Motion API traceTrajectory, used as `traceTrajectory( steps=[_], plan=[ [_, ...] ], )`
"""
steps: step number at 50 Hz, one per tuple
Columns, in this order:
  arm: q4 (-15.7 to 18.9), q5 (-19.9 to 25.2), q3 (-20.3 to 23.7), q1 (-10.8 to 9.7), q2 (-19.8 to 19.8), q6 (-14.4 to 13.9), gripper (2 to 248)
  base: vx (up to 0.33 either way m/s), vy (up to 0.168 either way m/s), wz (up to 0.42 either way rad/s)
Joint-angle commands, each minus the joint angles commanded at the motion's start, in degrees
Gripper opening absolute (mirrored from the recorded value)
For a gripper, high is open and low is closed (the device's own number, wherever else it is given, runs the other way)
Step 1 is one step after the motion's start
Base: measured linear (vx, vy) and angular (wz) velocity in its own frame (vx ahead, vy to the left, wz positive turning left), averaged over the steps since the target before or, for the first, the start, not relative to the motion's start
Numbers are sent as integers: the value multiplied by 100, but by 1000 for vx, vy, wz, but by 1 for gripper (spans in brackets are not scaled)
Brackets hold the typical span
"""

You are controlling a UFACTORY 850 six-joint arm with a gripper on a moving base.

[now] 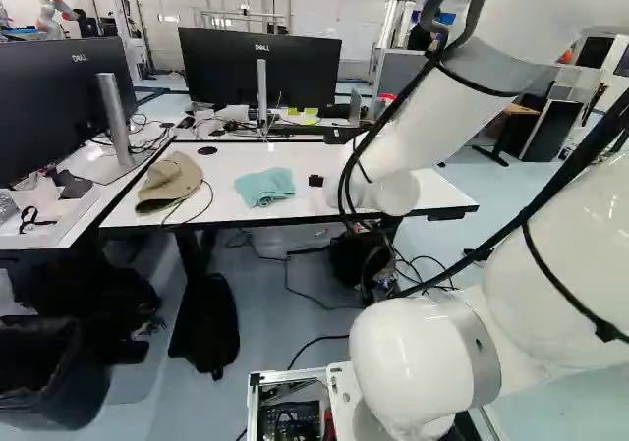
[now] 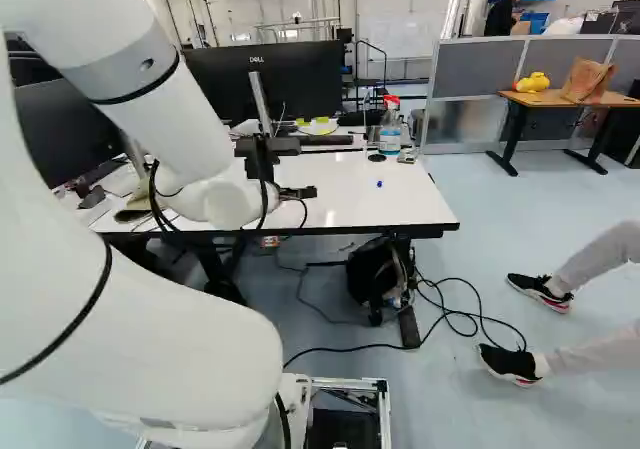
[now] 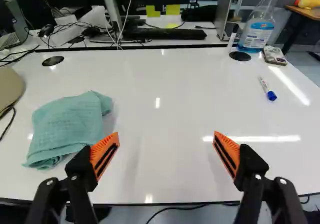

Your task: Clean the table with the green towel

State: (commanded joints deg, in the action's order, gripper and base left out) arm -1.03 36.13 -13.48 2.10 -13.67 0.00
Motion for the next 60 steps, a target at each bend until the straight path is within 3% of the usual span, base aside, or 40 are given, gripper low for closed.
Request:
traceTrajectory(
  steps=[30,60],
  plan=[
    [73,981,600,-149,-165,0,247,0,0,0],
    [102,1377,842,-209,-231,0,247,0,0,0]
  ],
)
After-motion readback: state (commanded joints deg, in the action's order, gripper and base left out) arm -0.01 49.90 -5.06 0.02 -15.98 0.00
